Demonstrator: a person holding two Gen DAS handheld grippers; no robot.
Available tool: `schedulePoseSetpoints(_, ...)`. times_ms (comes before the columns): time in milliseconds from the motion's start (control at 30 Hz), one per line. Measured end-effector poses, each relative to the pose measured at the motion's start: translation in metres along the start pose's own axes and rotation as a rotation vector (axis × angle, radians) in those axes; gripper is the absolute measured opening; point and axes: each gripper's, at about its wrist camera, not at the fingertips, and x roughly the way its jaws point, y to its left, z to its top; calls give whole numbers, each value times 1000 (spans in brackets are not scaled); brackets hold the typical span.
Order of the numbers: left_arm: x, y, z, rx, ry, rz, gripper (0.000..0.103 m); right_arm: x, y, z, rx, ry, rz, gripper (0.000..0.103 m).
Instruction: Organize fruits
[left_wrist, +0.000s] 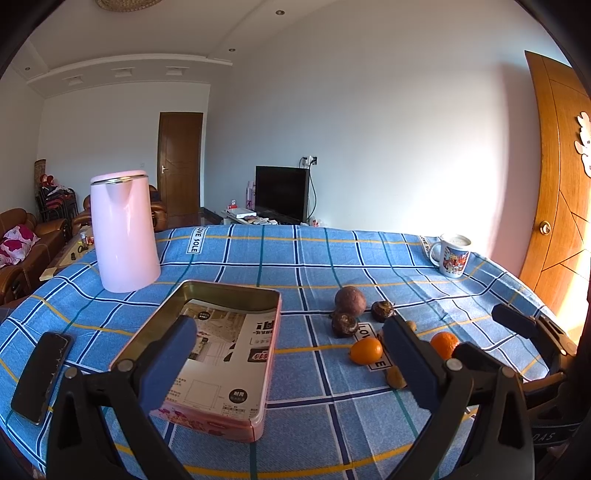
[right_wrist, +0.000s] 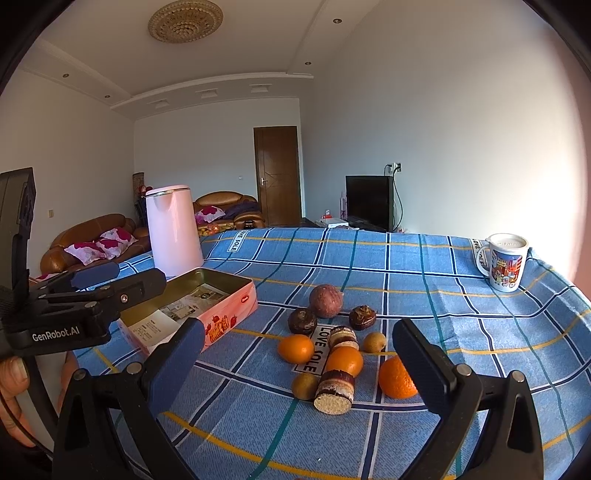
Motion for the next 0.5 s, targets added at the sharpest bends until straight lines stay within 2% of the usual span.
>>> schedulePoseSetpoints(500,7,-5,-5,7,19,-3,103,1,-3,-3,6,11,-7,102)
